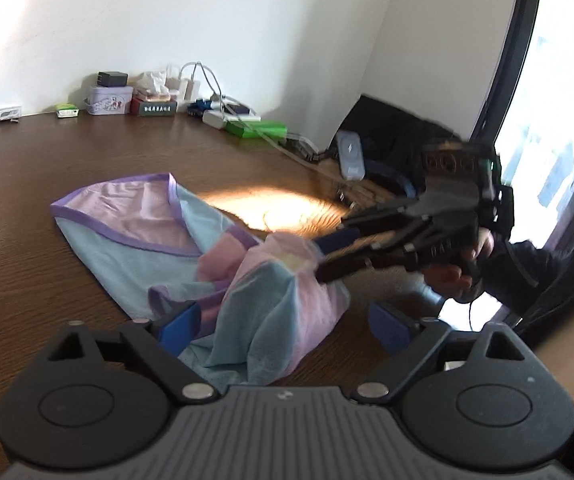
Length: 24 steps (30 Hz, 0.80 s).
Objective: Fold clothes
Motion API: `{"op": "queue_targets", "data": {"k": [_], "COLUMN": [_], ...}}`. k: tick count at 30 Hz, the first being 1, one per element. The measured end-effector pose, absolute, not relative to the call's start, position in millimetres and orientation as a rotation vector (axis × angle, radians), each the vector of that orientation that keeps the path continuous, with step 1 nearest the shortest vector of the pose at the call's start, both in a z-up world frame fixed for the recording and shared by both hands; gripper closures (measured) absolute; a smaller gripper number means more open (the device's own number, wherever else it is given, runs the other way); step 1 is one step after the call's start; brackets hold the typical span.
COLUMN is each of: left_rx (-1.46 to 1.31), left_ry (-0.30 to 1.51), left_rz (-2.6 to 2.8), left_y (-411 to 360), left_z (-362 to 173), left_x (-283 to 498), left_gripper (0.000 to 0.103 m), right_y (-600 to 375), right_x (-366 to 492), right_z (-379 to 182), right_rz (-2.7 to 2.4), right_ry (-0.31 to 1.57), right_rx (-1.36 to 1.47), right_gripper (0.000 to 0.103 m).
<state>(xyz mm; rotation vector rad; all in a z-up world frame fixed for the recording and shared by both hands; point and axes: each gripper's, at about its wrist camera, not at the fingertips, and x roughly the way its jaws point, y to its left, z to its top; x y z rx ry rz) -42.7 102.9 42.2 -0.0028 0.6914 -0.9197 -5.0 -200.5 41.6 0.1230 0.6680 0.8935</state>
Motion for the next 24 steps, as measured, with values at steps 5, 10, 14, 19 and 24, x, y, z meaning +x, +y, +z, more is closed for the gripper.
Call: {"op": "queue_targets", "data": {"k": [5,10,14,19,24], "left_rx": [-0.109,-0.202,-0.198,-0.239,-0.266], "left_ry": [0.705,0.668,0.758,0.768,0.682], "left_rz": [-0.86,-0.727,-0.6,-0.498,-0.414], "left_y": [110.7,114.1,108.5,121.5,122.8], "left_z": [38.8,47.5,25.6,19.2,41.4], "left_x": [-16.3,18.0,47.9,44.2,18.7], "left_gripper": [0.092,0.096,0.096,0.082,0.044], "right_y": [-196.9,-181.1,-152.8,-134.9,-140.0], "right_x": [1.2,15.6,42.7,55.8,49.1], "right_z": [50.6,70.2,53.4,50.5,49.7], "right_rz": [0.867,0.784,0.698,0.627,0.631], "right_ry": [0.615,0.526,0.586,0.604,0.615], "right_rx": [0.157,0.094,-0.029,-0.115,-0.066], "right_gripper": [0.102,0.102,0.102,0.099,0.094]}}
